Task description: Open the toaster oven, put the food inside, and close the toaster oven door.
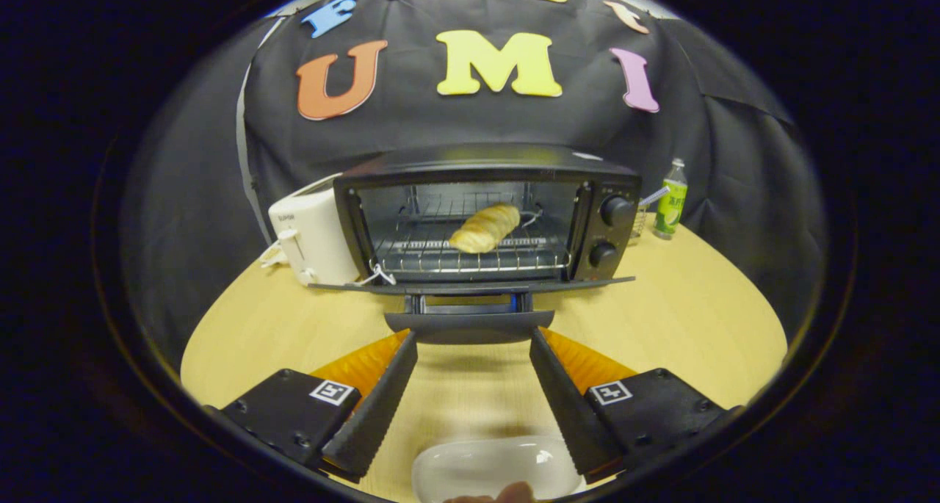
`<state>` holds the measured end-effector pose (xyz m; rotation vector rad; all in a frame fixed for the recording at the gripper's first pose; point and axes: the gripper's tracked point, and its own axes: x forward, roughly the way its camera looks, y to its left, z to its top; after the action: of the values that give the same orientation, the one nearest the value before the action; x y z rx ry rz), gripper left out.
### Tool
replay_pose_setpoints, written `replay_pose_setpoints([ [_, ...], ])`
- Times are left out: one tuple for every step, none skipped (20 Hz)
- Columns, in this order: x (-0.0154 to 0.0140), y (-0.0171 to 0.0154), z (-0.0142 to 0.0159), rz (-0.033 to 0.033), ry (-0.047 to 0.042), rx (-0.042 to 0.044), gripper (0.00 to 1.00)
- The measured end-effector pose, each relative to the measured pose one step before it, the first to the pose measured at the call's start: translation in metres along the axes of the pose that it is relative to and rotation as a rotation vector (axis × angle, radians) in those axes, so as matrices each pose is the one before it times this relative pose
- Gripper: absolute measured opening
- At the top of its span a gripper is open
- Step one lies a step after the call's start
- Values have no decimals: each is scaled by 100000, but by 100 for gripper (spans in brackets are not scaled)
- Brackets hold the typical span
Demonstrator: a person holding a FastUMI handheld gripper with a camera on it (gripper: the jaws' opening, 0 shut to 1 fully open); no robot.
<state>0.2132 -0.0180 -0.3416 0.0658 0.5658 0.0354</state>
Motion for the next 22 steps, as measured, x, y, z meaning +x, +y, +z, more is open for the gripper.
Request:
replay_pose_setpoints([
  [255,119,1210,-116,-2931,518,100],
  [238,48,1216,-22,-3042,808,100],
  [22,52,1317,-213,-2932,1097,100],
  [-90,117,1069,94,-2309,1190,100],
  [-273,336,1177,578,-2544,1005,100],
  [-366,284,1125,378,-2495,-338,100],
  [-320,172,1127,27,-2064,-1305,100],
  [-498,150,917,379,-1604,-849,100],
  [-656,259,792,603,-1474,399,100],
  [-866,250,807,697,-1449,339,100],
  [-837,58,835,150,-1668,204,100],
  [-1025,-20,713,-62,-1583,302,100],
  [-1027,22,633,64,-1342,104,100],
  [-934,-98,454,-247,-996,-179,100],
  [-1045,-105,412,-353,-571,-433,100],
  [-1014,-200,431,-202,-699,-184,100],
  [-1048,-91,488,60,-1149,-204,100],
  [-1141,-92,472,-145,-1128,-248,100],
  [-1138,-219,355,-229,-783,277,100],
  [-1101,-326,44,-661,-427,-138,100],
  [-1089,-293,319,-417,-933,-408,100],
  [-1172,-175,212,-35,-850,-518,100],
])
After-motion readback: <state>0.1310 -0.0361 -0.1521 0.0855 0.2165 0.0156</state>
